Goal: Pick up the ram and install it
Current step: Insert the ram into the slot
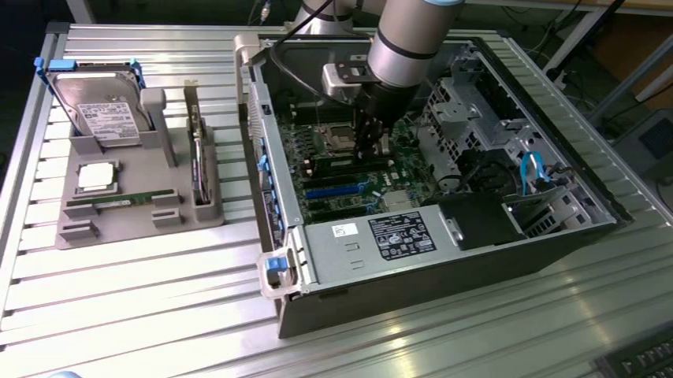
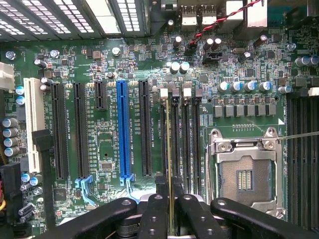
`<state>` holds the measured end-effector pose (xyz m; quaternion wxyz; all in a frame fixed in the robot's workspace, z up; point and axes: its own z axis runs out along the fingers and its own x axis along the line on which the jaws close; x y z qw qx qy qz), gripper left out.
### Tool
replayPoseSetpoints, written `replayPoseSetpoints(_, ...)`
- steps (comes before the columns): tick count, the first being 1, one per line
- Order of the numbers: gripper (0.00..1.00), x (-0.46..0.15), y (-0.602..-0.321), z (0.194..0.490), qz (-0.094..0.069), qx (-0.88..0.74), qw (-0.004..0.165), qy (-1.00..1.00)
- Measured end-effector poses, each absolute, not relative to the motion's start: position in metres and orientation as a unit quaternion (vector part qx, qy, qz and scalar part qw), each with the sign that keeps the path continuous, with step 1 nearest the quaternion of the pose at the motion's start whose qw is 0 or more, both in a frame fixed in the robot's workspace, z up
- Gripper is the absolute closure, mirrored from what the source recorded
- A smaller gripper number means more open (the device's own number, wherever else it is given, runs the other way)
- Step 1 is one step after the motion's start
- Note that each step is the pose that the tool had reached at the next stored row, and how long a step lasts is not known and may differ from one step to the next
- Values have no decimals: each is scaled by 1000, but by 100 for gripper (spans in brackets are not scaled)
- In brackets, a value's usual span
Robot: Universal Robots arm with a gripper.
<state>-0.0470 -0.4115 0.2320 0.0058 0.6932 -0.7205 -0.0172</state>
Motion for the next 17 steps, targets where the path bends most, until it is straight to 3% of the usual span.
replayPoseSetpoints(17,86,-48,-412,229,-19,691,8,-723)
